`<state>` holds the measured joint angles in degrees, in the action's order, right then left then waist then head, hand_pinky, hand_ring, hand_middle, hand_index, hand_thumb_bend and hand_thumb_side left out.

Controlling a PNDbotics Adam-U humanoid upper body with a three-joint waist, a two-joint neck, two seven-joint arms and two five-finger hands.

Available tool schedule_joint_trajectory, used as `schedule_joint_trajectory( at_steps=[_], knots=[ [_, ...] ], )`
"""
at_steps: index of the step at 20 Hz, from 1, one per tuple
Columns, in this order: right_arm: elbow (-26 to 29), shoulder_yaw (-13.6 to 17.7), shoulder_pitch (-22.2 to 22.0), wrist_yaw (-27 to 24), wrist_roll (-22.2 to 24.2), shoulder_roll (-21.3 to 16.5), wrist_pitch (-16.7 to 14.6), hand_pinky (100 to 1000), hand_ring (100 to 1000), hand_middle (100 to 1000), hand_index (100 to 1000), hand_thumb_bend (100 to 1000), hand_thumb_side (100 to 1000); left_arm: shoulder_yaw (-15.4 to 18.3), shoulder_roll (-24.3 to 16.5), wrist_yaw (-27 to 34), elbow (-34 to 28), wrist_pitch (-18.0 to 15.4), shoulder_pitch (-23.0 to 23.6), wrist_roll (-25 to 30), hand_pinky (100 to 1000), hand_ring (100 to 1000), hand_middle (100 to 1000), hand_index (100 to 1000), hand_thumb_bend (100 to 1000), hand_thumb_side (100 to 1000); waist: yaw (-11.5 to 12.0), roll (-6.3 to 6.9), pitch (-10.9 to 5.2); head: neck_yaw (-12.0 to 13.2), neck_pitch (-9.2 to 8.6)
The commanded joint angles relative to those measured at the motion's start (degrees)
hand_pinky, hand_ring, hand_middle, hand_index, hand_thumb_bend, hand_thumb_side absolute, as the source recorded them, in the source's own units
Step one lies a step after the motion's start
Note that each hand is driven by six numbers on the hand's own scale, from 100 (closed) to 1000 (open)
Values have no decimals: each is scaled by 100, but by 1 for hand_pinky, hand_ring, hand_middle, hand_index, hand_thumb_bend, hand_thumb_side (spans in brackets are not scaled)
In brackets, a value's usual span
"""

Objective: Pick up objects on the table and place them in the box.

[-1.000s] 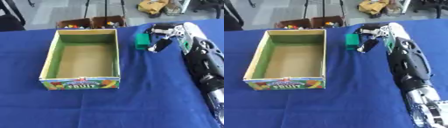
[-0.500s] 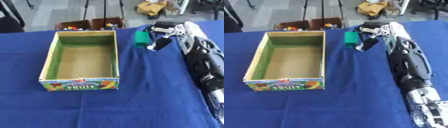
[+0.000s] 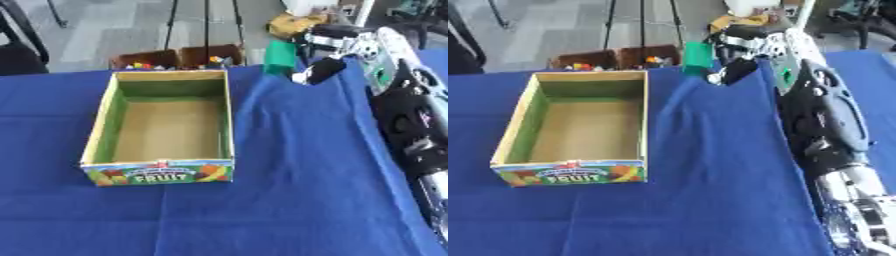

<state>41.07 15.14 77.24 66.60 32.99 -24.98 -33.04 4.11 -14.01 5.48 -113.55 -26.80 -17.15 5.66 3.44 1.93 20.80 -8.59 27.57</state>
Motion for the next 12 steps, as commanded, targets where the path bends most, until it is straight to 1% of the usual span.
schedule_joint_trajectory(
  at_steps=[1, 7, 12],
  knots=[
    [321, -120, 205, -393, 270, -90, -349, 653, 757, 367, 487, 100, 465, 8, -114, 72, -104, 39, -19, -12, 613, 698, 769, 964, 100, 967, -16, -20, -214, 25, 36],
    [357, -494, 261, -1016, 382, -16, -679, 649, 754, 367, 490, 100, 478, -1, -154, 184, -104, 82, -33, -18, 615, 699, 769, 963, 100, 964, -22, -58, -369, 39, 71],
    [227, -715, 273, -1499, 523, 117, -819, 649, 754, 352, 479, 100, 462, -4, -164, 256, -104, 116, -49, -17, 615, 697, 768, 963, 100, 964, -4, -82, -445, 46, 77]
  ],
)
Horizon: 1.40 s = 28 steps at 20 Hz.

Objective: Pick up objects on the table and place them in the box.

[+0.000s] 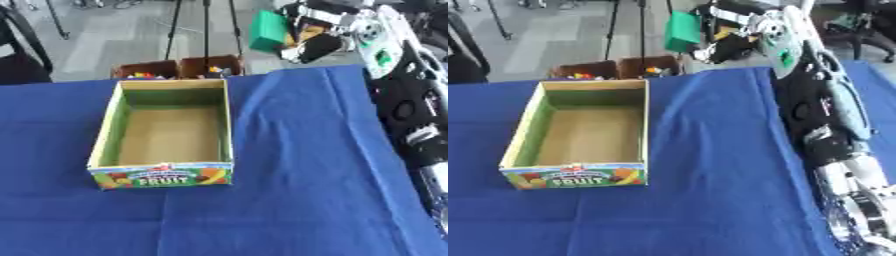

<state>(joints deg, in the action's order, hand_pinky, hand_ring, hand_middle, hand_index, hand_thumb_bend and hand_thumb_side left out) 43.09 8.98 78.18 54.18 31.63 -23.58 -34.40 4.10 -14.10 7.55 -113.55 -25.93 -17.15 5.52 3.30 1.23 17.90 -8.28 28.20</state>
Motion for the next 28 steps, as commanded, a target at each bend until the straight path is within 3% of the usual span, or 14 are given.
schedule_joint_trajectory(
  at_steps=[1, 6, 12, 21, 28],
  knots=[
    [10, -151, 171, -342, 685, 11, -718, 650, 755, 349, 478, 100, 460, -5, -155, 60, -104, 34, -55, -1, 615, 696, 768, 963, 100, 964, 11, -18, -162, 14, 14],
    [-2, -317, 87, -688, 878, 272, -760, 659, 764, 347, 481, 100, 456, -24, -143, 111, -104, 61, -82, 21, 616, 694, 767, 962, 100, 965, 48, -23, -182, -3, 0],
    [134, -331, -38, -605, 979, 671, -562, 663, 767, 340, 476, 100, 450, -40, -121, 146, -104, 50, -117, 53, 616, 693, 767, 962, 100, 966, 119, -14, -148, -67, -22],
    [97, -393, -120, -354, 1135, 1098, -511, 664, 768, 349, 480, 100, 433, -55, -85, 140, -104, 74, -149, 88, 615, 691, 767, 962, 100, 969, 195, -48, -82, -142, -66],
    [-274, -422, -100, 290, 1049, 1254, -445, 659, 765, 370, 483, 100, 425, -66, -74, 134, -104, 99, -164, 110, 615, 690, 768, 962, 100, 971, 253, -94, -53, -192, -112]
  ],
)
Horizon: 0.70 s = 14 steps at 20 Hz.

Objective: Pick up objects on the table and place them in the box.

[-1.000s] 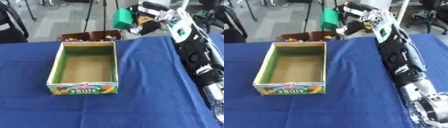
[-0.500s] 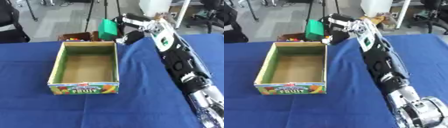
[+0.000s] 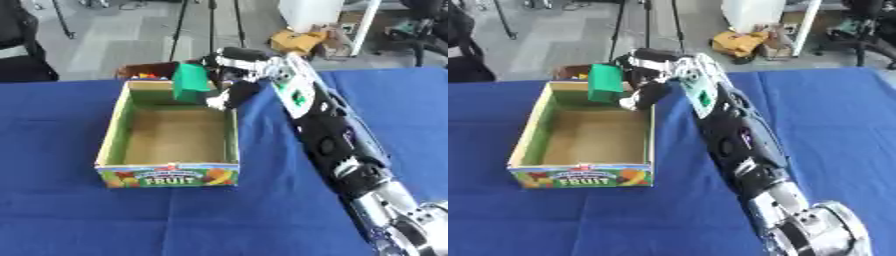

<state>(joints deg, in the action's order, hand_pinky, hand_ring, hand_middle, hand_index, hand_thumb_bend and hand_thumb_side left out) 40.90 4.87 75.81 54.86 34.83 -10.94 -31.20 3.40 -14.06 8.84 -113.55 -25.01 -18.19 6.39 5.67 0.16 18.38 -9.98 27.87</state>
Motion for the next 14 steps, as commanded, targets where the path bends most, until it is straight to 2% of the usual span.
schedule_joint_trajectory(
  at_steps=[1, 10, 14],
  knots=[
    [-117, -10, 134, 317, 702, 4, -753, 659, 765, 373, 485, 100, 423, 2, -78, 5, -104, 9, -63, 25, 615, 690, 767, 962, 100, 972, 23, 8, -96, -27, -84],
    [-548, -86, 111, 974, 483, 136, -854, 670, 783, 440, 549, 100, 425, -5, -67, -10, -104, 5, -76, 42, 615, 689, 768, 962, 100, 972, 67, -5, -43, -62, -95],
    [-652, -113, 114, 1197, 437, 195, -938, 683, 807, 513, 646, 100, 450, -8, -60, -19, -104, 1, -77, 50, 615, 689, 768, 963, 100, 973, 92, -5, -23, -81, -80]
  ],
)
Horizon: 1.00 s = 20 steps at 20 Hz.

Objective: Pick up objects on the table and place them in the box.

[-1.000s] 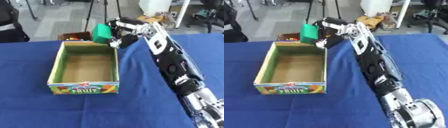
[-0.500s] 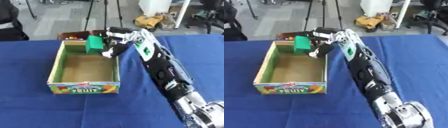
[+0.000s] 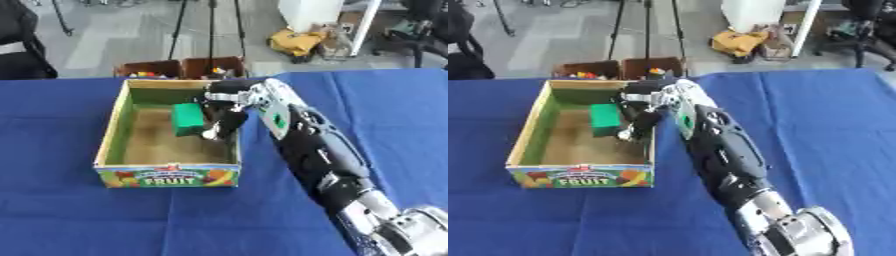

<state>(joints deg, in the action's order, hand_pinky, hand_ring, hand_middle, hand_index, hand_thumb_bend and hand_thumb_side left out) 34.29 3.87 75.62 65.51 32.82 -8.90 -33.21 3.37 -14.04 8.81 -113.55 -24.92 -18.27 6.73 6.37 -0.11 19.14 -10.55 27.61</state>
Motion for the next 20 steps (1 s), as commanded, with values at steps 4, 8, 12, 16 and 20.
schedule_joint_trajectory(
  at_steps=[4, 8, 12, 16, 20],
  knots=[
    [9, -6, 137, 165, 601, 22, -851, 709, 868, 626, 796, 117, 508, -8, -56, -25, -104, -1, -72, 17, 615, 688, 768, 963, 100, 974, 27, 12, -85, -29, -46],
    [62, 7, 150, 162, 537, 17, -912, 743, 923, 756, 900, 268, 578, -14, -52, -31, -104, 9, -81, 24, 615, 688, 768, 963, 100, 974, 29, 4, -80, -34, -55],
    [205, 34, 161, 159, 414, 0, -902, 767, 954, 808, 945, 410, 629, -17, -52, -29, -104, 17, -79, 28, 616, 688, 768, 962, 100, 975, 20, -1, -89, -36, -54],
    [419, 75, 176, 187, 271, -29, -870, 785, 972, 821, 953, 460, 659, -18, -55, -28, -104, 24, -78, 31, 616, 688, 767, 962, 100, 973, 1, -2, -103, -37, -38],
    [799, 121, 167, 17, 120, -112, -896, 782, 970, 817, 953, 456, 691, -10, -57, -45, -104, 36, -67, 30, 616, 688, 767, 961, 100, 974, -24, 6, -115, -16, -35]
  ],
)
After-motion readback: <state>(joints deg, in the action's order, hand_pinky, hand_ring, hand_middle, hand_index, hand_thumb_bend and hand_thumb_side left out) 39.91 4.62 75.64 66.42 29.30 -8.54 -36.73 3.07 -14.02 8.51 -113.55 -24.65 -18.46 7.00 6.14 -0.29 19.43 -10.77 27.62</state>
